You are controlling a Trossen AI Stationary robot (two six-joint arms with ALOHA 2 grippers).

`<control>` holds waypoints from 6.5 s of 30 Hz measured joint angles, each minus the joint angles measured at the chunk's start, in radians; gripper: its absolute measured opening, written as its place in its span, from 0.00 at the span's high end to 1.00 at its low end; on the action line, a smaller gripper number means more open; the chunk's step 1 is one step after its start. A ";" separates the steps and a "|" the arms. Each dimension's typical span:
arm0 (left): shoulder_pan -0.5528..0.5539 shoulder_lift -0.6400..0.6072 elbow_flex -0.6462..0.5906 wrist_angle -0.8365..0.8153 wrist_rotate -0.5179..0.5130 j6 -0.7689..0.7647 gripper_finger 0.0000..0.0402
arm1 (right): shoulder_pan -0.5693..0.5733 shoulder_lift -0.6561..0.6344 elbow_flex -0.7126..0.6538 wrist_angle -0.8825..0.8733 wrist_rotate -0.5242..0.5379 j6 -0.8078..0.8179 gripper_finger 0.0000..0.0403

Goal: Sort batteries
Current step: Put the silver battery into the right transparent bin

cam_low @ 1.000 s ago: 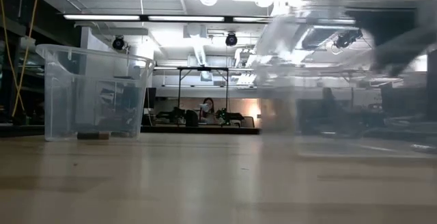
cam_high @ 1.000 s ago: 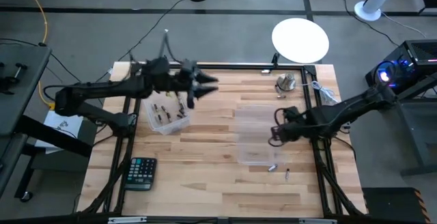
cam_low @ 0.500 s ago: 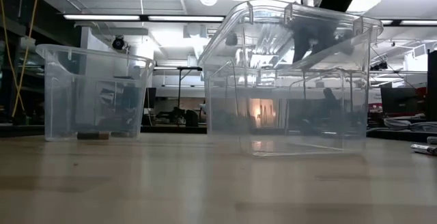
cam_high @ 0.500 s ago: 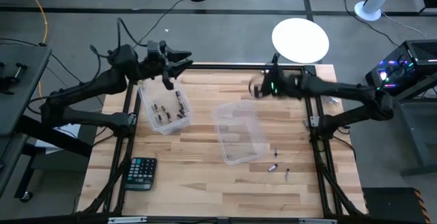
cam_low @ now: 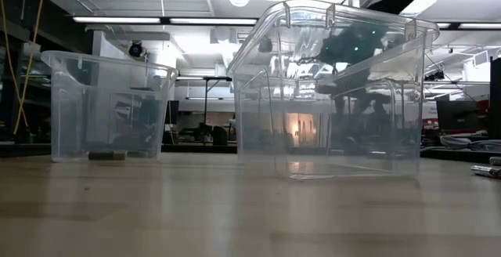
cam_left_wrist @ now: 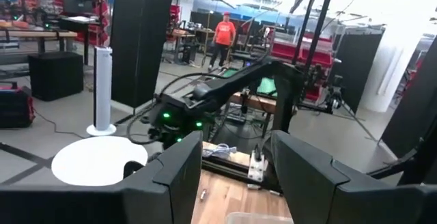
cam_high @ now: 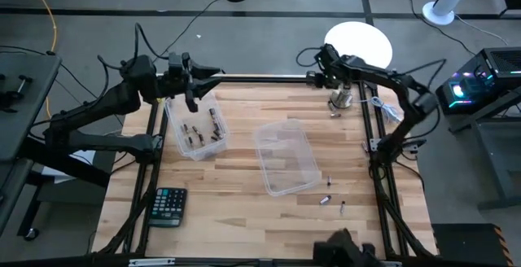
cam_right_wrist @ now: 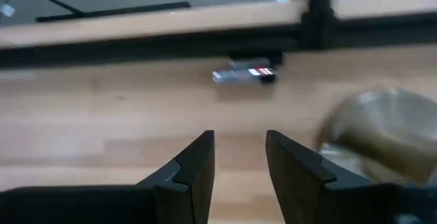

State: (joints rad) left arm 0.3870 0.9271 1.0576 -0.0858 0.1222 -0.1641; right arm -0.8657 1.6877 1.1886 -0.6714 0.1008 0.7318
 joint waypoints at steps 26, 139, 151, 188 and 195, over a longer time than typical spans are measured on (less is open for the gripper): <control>-0.001 0.002 0.000 0.009 -0.293 -0.045 0.58 | -0.097 0.286 0.172 -0.010 -0.005 -0.238 0.69; 0.000 0.002 0.000 -0.029 -0.317 0.009 0.58 | -0.029 0.269 0.183 0.071 -0.283 -0.333 0.69; 0.000 0.002 0.000 -0.050 -0.320 0.009 0.58 | 0.081 0.275 0.185 0.161 -0.463 -0.653 0.69; -0.002 0.002 0.000 -0.101 -0.346 -0.025 0.58 | 0.350 0.279 0.009 0.227 -0.208 -1.100 0.92; -0.001 0.002 0.000 -0.097 -0.346 0.021 0.58 | 0.253 0.113 0.054 0.173 -0.126 -1.037 0.95</control>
State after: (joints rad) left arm 0.3859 0.9291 1.0580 -0.1829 -0.2234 -0.1427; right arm -0.6131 1.8004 1.2428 -0.4986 -0.0255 -0.3047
